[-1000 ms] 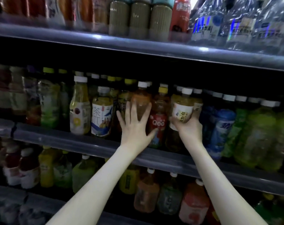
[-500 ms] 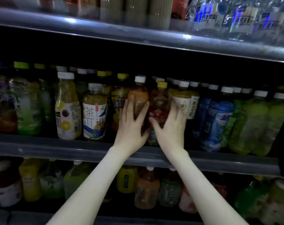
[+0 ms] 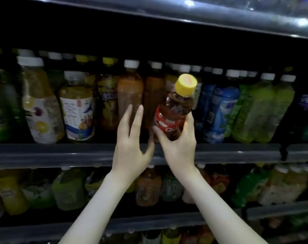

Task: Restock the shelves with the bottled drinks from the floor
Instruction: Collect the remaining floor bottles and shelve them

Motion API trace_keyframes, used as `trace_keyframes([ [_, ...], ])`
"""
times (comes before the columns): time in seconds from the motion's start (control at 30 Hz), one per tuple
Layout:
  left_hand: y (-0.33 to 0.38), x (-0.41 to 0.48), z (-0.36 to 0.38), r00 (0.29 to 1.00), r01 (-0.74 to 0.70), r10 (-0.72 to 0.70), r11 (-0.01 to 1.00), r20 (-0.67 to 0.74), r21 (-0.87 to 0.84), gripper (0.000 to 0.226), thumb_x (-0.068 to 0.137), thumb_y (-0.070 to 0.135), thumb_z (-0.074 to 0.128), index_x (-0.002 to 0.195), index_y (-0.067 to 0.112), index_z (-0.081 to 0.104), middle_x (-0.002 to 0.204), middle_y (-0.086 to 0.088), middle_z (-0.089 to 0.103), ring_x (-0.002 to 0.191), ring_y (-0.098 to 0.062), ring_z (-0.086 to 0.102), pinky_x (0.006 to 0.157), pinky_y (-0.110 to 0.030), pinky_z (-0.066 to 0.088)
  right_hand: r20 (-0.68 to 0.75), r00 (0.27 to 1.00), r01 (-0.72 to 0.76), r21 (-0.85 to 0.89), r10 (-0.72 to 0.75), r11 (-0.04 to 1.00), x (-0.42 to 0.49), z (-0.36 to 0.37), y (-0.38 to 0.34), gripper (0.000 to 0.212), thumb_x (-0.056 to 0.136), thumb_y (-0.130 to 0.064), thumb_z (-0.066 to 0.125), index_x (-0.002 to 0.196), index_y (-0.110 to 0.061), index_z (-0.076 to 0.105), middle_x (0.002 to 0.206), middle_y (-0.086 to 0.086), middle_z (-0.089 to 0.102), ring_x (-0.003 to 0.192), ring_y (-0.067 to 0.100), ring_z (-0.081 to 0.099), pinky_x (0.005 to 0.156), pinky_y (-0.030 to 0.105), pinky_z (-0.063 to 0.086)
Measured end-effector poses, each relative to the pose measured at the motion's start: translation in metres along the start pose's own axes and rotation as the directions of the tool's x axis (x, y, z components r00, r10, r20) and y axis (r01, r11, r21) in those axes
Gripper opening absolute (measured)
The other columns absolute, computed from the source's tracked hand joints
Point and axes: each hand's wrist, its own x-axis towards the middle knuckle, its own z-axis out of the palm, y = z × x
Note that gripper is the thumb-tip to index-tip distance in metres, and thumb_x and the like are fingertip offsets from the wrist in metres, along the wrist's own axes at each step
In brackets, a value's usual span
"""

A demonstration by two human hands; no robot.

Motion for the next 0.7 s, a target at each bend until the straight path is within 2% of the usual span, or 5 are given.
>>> trace_keyframes([
  [0.17,0.049,-0.023,0.044,0.983,-0.121,0.144,0.973,0.112,-0.195,0.078,0.088,0.033,0.059,0.149,0.012,0.016,0.152,-0.010,0.028,0.142,-0.022,0.029,0.111,-0.049,0.035,-0.010,0.998,0.069,0.027,-0.068,0.997,-0.017,-0.079,-0.003,0.067,0.075,-0.018,0.081,0.129,-0.014,0.042,0.121,-0.003,0.056,0.115,0.001,0.056,0.092,0.014,0.046],
  [0.3,0.105,-0.048,0.087,0.943,0.101,0.028,0.925,0.331,-0.366,0.082,0.079,0.036,0.072,0.145,0.027,0.024,0.136,0.005,0.046,0.124,-0.007,0.049,0.097,-0.013,0.043,0.132,0.990,-0.057,0.025,0.053,0.998,-0.041,-0.159,0.023,0.066,0.073,-0.016,0.081,0.126,-0.022,0.042,0.118,-0.015,0.053,0.111,-0.006,0.056,0.088,0.009,0.045],
  [0.43,0.155,-0.101,0.154,0.829,0.249,-0.047,0.924,0.558,-0.291,0.083,0.075,0.027,0.080,0.142,0.027,0.031,0.132,0.008,0.049,0.118,-0.004,0.051,0.089,-0.019,0.046,0.310,0.899,-0.319,-0.018,0.309,0.947,-0.066,-0.255,0.065,0.058,0.073,-0.016,0.083,0.114,-0.040,0.049,0.111,-0.021,0.060,0.107,-0.005,0.059,0.084,0.011,0.046],
  [0.53,0.201,-0.133,0.212,0.758,0.255,-0.038,0.936,0.651,-0.243,0.084,0.075,0.036,0.077,0.143,0.015,0.034,0.138,0.003,0.047,0.124,-0.010,0.048,0.096,-0.025,0.044,0.283,0.829,-0.483,-0.072,0.483,0.872,-0.082,-0.332,0.101,0.048,0.069,-0.019,0.086,0.103,-0.038,0.058,0.101,-0.018,0.068,0.097,-0.006,0.063,0.078,0.010,0.047],
  [0.7,0.289,-0.146,0.292,0.592,0.308,-0.034,0.933,0.805,-0.187,0.072,0.073,0.039,0.075,0.132,0.045,0.034,0.131,0.021,0.050,0.121,0.000,0.048,0.096,-0.029,0.046,0.157,0.773,-0.601,-0.133,0.615,0.788,-0.093,-0.437,0.157,0.038,0.070,-0.022,0.085,0.098,-0.036,0.062,0.094,-0.016,0.071,0.088,-0.009,0.064,0.071,0.006,0.046],
])
